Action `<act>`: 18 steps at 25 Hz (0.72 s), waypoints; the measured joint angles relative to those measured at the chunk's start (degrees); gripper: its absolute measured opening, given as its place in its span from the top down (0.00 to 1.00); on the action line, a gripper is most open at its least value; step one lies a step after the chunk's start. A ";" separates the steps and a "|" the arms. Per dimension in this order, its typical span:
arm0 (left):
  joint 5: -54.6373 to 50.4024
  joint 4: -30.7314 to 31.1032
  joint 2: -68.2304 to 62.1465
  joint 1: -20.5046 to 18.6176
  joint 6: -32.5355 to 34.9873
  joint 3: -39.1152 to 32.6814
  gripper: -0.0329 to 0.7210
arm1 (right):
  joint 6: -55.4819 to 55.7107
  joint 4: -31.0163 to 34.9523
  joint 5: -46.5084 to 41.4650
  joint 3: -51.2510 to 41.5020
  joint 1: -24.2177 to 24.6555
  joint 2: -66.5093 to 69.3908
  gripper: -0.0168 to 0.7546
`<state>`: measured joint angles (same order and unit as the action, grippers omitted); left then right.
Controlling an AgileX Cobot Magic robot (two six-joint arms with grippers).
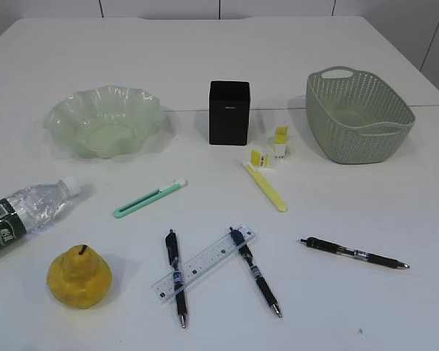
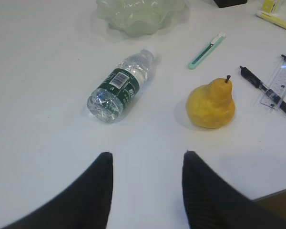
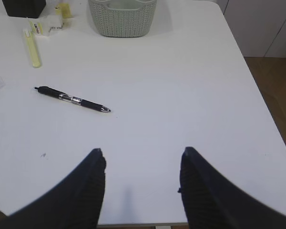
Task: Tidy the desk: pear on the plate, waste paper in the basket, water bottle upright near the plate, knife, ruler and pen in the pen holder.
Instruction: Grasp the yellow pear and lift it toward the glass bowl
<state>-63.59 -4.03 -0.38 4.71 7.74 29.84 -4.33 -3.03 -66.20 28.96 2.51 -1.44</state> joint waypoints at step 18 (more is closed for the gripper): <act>0.00 0.00 0.00 0.00 0.00 0.00 0.52 | 0.00 0.00 0.00 0.00 0.00 0.00 0.48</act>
<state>-63.59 -4.03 -0.38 4.71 7.74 29.84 -4.33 -3.03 -66.20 28.96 2.51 -1.44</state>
